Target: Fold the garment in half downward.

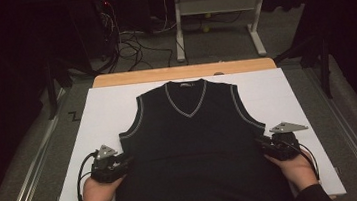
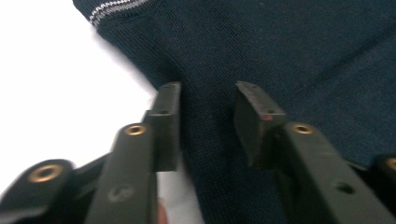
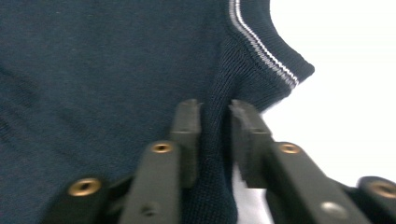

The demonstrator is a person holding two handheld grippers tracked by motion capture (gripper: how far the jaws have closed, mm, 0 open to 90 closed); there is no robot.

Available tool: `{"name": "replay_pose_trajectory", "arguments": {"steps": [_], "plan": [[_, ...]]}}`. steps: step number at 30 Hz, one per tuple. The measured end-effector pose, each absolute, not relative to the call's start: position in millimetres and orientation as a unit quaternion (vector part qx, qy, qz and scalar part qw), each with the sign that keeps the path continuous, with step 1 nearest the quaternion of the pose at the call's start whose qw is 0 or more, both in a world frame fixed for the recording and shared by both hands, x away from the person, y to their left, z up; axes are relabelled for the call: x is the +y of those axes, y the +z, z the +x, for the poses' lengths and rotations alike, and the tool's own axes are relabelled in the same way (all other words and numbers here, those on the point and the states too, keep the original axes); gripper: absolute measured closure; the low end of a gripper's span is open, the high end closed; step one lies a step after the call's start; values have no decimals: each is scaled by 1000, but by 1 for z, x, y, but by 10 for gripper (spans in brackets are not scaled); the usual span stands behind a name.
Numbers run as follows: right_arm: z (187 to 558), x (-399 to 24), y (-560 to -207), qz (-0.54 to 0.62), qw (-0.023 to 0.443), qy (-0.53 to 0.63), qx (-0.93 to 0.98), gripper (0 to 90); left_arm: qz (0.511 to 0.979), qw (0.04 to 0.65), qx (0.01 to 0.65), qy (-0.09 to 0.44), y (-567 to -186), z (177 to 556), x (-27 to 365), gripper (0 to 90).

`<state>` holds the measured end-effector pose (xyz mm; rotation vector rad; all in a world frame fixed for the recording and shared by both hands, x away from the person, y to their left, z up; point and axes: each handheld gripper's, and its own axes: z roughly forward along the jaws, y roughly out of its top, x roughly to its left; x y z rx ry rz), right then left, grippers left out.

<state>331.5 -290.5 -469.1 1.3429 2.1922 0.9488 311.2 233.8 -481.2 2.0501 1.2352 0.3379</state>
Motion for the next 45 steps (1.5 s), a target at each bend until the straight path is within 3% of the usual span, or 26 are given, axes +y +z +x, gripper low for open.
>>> {"name": "replay_pose_trajectory", "arguments": {"steps": [4, 19, 27, 36, 45], "plan": [[330, -287, -468, 467, 208, 334, 792, 842, 800, 358, 467, 122, -481, 314, 233, 781], [340, -300, -443, 466, 279, 381, 748, 855, 778, 394, 454, 184, -438, 354, 231, 796], [352, -303, -431, 475, 294, 395, 730, 855, 757, 414, 461, 207, -412, 364, 232, 797], [330, -302, -432, 453, 296, 399, 740, 855, 769, 413, 448, 193, -440, 328, 235, 795], [295, -310, -451, 442, 269, 397, 758, 854, 799, 387, 433, 156, -467, 289, 241, 792]]}}
